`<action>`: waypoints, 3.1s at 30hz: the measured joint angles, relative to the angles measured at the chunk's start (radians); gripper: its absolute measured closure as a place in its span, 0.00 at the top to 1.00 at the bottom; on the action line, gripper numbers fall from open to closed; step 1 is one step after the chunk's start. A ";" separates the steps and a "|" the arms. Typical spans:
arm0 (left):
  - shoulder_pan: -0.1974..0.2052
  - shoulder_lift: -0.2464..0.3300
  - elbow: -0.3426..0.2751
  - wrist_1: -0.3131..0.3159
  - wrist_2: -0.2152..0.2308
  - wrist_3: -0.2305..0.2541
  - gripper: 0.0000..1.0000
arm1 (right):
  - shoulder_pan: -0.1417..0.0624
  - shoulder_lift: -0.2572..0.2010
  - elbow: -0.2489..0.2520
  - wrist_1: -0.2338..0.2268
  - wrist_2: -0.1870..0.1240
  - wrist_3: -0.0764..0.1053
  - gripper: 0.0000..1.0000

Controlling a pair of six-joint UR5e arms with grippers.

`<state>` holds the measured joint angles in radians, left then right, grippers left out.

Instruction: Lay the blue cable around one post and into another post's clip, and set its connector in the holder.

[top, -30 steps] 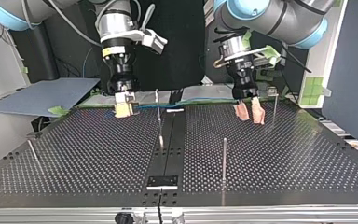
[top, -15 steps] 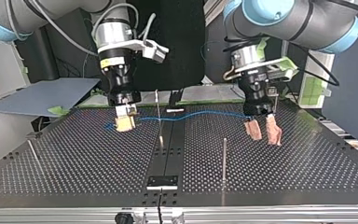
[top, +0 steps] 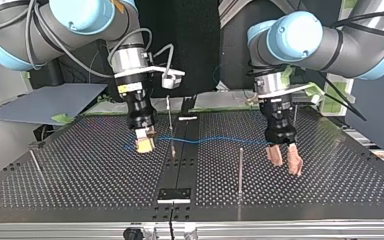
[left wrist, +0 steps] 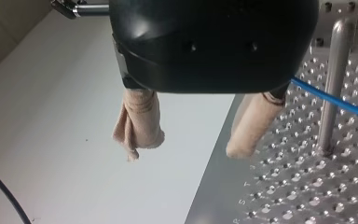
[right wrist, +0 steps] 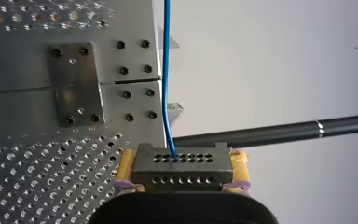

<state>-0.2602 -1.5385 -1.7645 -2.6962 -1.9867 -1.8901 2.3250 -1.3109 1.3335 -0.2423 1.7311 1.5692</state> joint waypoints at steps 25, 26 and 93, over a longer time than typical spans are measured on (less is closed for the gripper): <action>0.058 -0.133 0.241 -0.241 0.145 -0.027 1.00 | -0.050 0.083 -0.189 0.168 -0.018 -0.003 0.01; 0.059 -0.135 0.249 -0.249 0.146 -0.026 1.00 | -0.053 0.086 -0.190 0.168 -0.019 -0.003 0.01; 0.059 -0.320 0.269 -0.315 0.204 -0.070 1.00 | -0.257 0.142 0.111 -0.041 0.047 0.108 0.01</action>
<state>-0.2013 -1.8581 -1.4953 -3.0114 -1.7832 -1.9603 2.0684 -1.1693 1.4450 -0.2835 1.7781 1.6773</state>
